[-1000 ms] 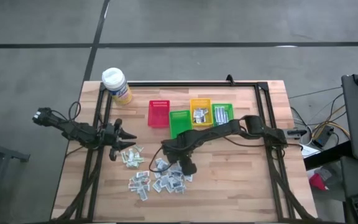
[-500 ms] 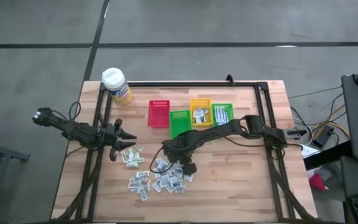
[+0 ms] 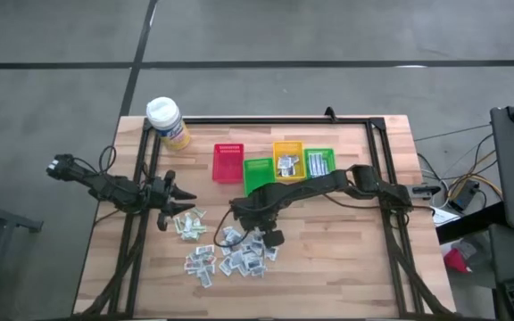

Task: Pick & Place First Aid Supplies
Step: Put the alcohol pad into the yellow basket

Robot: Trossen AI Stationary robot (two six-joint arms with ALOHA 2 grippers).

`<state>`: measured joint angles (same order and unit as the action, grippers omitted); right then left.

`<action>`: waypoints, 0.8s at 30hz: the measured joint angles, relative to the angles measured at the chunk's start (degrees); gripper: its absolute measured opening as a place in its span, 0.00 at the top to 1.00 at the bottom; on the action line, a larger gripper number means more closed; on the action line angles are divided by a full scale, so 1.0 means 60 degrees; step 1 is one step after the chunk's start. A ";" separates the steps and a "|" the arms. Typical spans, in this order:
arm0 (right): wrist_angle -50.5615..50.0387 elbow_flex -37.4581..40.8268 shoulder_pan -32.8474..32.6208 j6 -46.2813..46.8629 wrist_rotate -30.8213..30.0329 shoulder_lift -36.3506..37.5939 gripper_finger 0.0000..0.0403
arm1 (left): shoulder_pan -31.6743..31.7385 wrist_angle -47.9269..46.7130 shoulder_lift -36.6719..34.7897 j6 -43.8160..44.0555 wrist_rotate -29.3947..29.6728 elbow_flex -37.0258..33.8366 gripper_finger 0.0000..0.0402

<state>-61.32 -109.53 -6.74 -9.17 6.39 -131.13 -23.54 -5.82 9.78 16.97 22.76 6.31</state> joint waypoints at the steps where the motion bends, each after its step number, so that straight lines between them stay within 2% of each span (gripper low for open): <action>1: -0.0142 -0.0119 -0.0004 -0.0005 -0.0057 0.0000 0.97 | 0.0001 0.0002 0.0000 0.0000 -0.0002 0.0000 0.67; 11: -0.2011 -0.1562 0.0000 -0.0578 0.0061 0.0022 0.98 | -0.0001 0.0003 0.0000 0.0011 -0.0002 0.0000 0.67; 19: -0.3550 -0.2855 0.0040 -0.1123 0.2345 0.0027 0.98 | 0.0002 -0.0001 0.0000 0.0022 0.0001 0.0000 0.67; 24: -0.4198 -0.3334 0.0044 -0.1021 0.2743 0.0066 0.98 | -0.0001 -0.0040 0.0000 0.0025 0.0000 0.0000 0.67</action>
<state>-86.51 -129.53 -6.48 -15.30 22.85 -130.74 -23.55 -6.07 9.78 17.12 22.76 6.31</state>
